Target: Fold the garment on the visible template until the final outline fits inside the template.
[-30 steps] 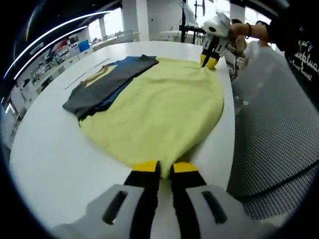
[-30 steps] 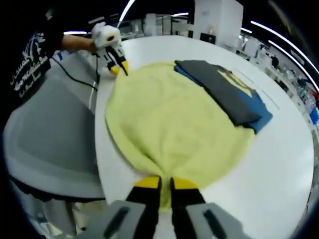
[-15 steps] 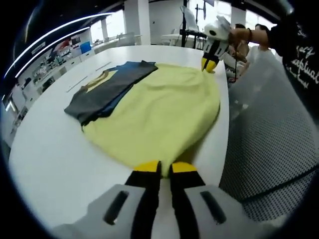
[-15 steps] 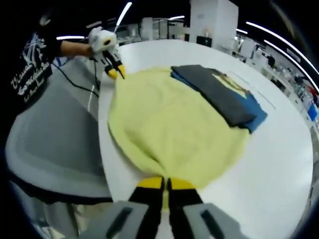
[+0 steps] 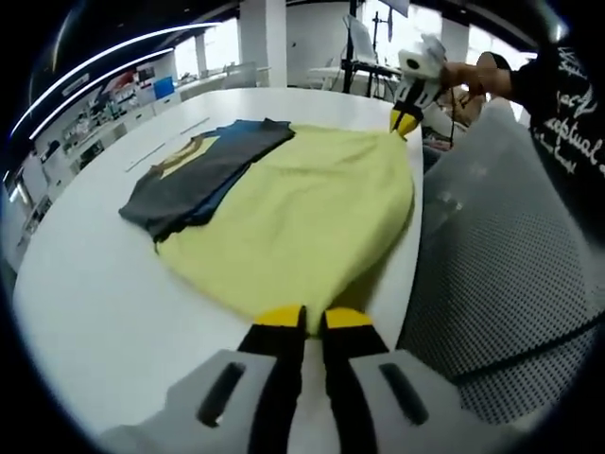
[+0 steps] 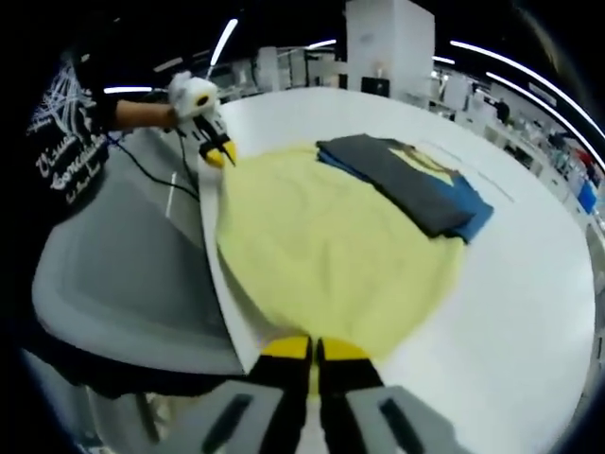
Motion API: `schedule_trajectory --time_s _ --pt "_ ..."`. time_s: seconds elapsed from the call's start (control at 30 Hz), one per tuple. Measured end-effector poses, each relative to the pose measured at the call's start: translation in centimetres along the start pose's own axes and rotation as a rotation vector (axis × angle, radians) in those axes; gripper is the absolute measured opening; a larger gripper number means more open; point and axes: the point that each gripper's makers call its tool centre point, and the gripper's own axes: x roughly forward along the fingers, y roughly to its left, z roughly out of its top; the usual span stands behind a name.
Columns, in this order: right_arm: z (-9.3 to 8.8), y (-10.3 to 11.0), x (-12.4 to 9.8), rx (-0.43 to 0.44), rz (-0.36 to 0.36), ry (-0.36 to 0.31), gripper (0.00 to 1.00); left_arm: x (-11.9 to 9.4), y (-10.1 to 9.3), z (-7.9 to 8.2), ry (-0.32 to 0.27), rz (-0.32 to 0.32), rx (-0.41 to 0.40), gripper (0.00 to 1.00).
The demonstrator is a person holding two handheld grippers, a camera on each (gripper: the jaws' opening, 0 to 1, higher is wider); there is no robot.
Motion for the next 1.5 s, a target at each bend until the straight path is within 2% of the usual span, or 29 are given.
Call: schedule_trajectory --time_s 0.3,0.4,0.43,0.53,0.7,0.8,0.93,1.1,1.5 --pt "0.7 2.3 -1.2 0.004 0.115 -0.017 0.0 -1.2 -0.9 -0.1 0.001 -0.017 -0.001 0.03" --pt "0.7 2.9 -1.7 0.0 0.142 -0.01 0.0 -1.4 -1.8 0.3 0.0 -0.031 -0.004 0.03" --pt "0.9 3.7 -2.2 -0.001 0.16 -0.003 0.0 -1.6 -2.1 0.4 0.002 -0.037 -0.01 0.03" --pt "0.9 4.2 -2.3 -0.007 0.173 0.004 0.0 -2.1 -3.5 1.2 -0.002 -0.066 -0.016 0.03" --pt "1.8 5.2 -3.8 -0.014 0.212 0.024 0.0 -3.2 -5.0 2.6 -0.004 -0.112 -0.004 0.03" --pt "2.1 5.3 -4.5 -0.032 0.22 0.039 0.0 -3.7 -5.3 3.4 -0.006 -0.127 0.002 0.02" --pt "2.6 4.9 -5.2 -0.048 0.211 0.04 0.0 -4.4 -4.8 4.2 -0.01 -0.119 0.009 0.02" --pt "3.5 3.7 -6.0 -0.068 0.18 0.028 0.0 -5.3 -3.4 5.9 -0.046 -0.088 0.008 0.02" --pt "7.7 -1.5 -7.1 -0.108 0.036 -0.066 0.0 -6.1 1.4 9.1 -0.127 0.02 -0.036 0.02"
